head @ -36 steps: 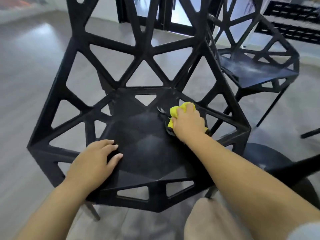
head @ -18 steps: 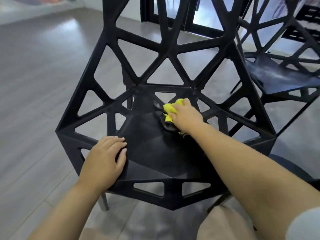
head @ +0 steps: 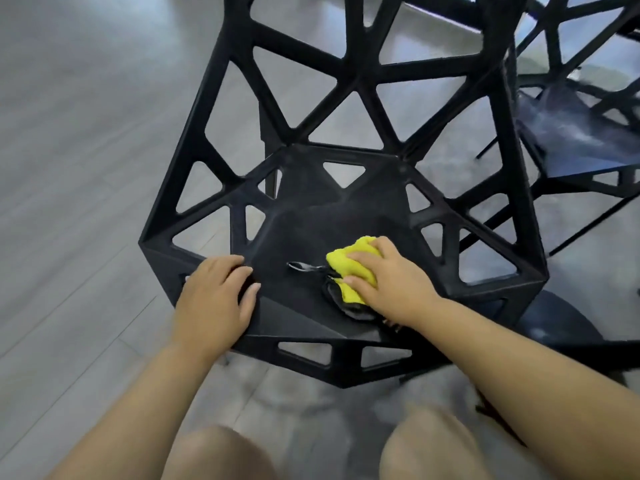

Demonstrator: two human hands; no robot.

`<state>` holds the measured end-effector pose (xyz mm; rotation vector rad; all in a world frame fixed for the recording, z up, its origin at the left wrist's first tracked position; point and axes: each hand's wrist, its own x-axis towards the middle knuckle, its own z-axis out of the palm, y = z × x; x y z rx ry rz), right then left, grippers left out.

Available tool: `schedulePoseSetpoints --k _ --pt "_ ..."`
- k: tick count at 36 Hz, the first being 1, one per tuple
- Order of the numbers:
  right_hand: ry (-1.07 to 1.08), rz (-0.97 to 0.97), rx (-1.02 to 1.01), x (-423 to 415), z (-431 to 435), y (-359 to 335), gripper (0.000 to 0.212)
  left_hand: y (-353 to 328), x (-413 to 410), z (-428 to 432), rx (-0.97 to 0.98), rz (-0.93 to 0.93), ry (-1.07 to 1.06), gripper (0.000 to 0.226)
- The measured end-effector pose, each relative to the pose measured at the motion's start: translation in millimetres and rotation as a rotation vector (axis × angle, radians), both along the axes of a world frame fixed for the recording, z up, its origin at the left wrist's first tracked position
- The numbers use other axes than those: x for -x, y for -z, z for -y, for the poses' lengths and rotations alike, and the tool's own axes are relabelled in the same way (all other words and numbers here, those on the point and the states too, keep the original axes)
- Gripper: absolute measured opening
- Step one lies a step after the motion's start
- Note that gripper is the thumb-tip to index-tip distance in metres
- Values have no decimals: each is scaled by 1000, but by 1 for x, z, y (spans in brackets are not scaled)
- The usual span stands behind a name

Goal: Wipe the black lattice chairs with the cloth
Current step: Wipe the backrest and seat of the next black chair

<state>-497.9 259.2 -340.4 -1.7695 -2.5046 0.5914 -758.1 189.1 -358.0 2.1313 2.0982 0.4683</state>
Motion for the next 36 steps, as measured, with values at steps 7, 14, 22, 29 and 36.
schedulePoseSetpoints --k 7,14,22,29,36 --pt "294 69 15 20 10 -5 41 -25 28 5 107 -67 -221 57" --pt "265 160 162 37 27 -24 42 -58 35 -14 303 59 -441 85" --pt "236 220 349 25 49 -55 40 -87 46 -31 480 273 -546 65" --pt "246 290 505 -3 82 -75 30 -105 28 3 653 300 -512 57" --pt "294 327 591 -27 119 -112 36 -131 -15 64 876 353 -502 51"
